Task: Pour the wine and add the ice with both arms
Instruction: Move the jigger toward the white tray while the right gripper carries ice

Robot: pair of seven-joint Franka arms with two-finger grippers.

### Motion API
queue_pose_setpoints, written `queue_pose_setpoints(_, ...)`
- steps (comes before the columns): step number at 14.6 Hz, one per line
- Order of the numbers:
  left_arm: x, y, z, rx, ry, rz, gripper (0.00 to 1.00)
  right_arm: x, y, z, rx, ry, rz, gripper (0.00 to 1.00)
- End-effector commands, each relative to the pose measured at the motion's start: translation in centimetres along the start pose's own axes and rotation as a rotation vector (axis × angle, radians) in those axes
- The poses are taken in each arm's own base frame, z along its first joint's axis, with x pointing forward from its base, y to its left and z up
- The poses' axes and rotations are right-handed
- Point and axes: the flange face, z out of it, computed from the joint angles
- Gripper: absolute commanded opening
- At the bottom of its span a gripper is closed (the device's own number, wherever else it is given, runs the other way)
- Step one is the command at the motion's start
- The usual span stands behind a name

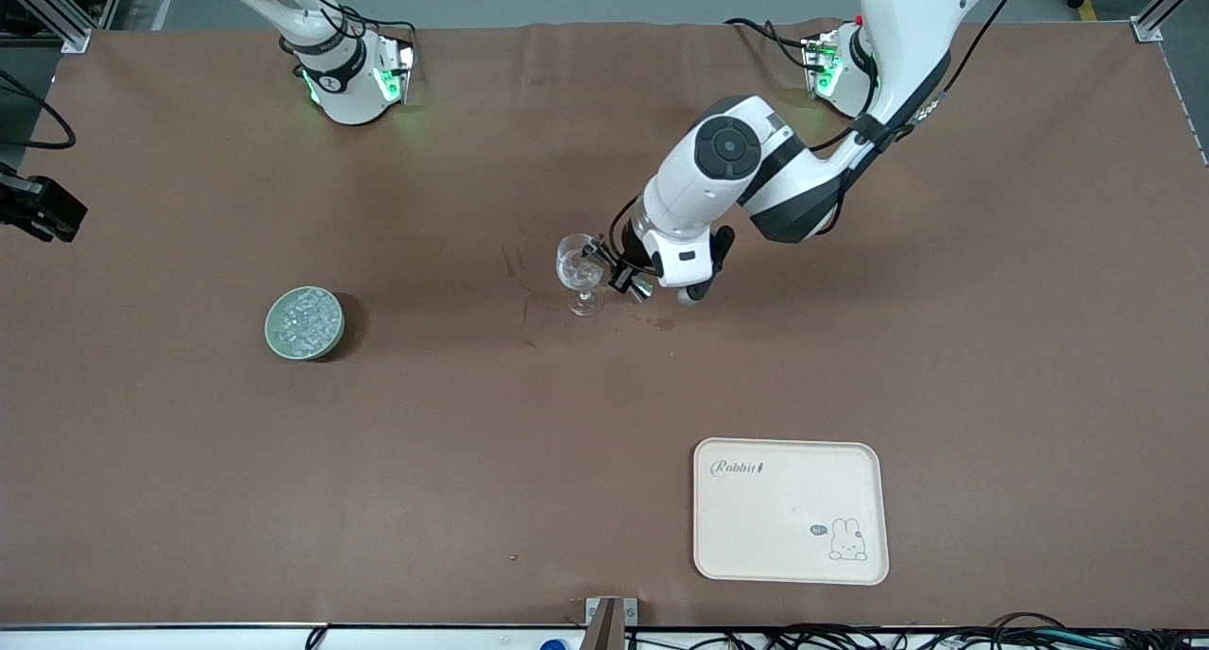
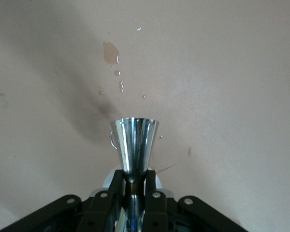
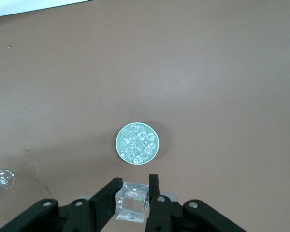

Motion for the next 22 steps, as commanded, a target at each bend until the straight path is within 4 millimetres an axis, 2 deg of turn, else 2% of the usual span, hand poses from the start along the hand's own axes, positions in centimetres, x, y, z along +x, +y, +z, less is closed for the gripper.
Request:
queue_pose_setpoints(1,-0.3,0.2,-1.2,-0.009,0.010,-0.024,0.00,-0.1,0.0,-0.4,0.006,-0.002,0.008,0.01)
queue_pose_setpoints(4,-0.4,0.0,-1.5,0.010,-0.024,-0.061,0.00,-0.1,0.1,-0.4,0.006,-0.002,0.011,0.01)
queue_pose_setpoints(7,0.5,0.4,-2.1,0.024,-0.103,-0.092,0.00,-0.2,0.0,-0.3,0.006,-0.009,0.011,0.01)
queue_pose_setpoints(10,3.5,1.2,-4.3,-0.001,-0.222,-0.131,0.00,-0.5,-0.6,-0.1,0.010,-0.039,0.014,0.01)
queue_pose_setpoints(11,5.0,1.5,-4.8,-0.009,-0.256,-0.151,0.00,-0.7,-1.4,0.0,0.013,-0.043,0.021,0.01)
queue_pose_setpoints(13,8.6,1.9,-5.6,-0.021,-0.324,-0.178,0.00,-1.1,-4.5,0.0,0.013,-0.046,0.026,0.01)
queue_pose_setpoints(15,12.1,2.3,-7.3,-0.056,-0.411,-0.197,0.00,-1.6,-7.5,0.0,0.017,-0.041,0.044,0.01)
queue_pose_setpoints(16,13.1,2.6,-7.7,-0.061,-0.438,-0.211,0.00,-1.7,-9.2,0.3,0.019,-0.038,0.049,0.01)
queue_pose_setpoints(20,21.1,4.1,-9.5,-0.105,-0.472,-0.270,0.00,-2.1,-17.9,2.7,0.043,-0.030,0.146,0.01)
queue_pose_setpoints(21,23.7,4.9,-9.3,-0.120,-0.485,-0.299,0.00,-2.5,-19.9,3.3,0.048,-0.034,0.168,0.00)
queue_pose_setpoints(22,25.4,5.8,-9.0,-0.124,-0.493,-0.313,0.00,-3.0,-22.0,3.9,0.054,-0.042,0.182,0.01)
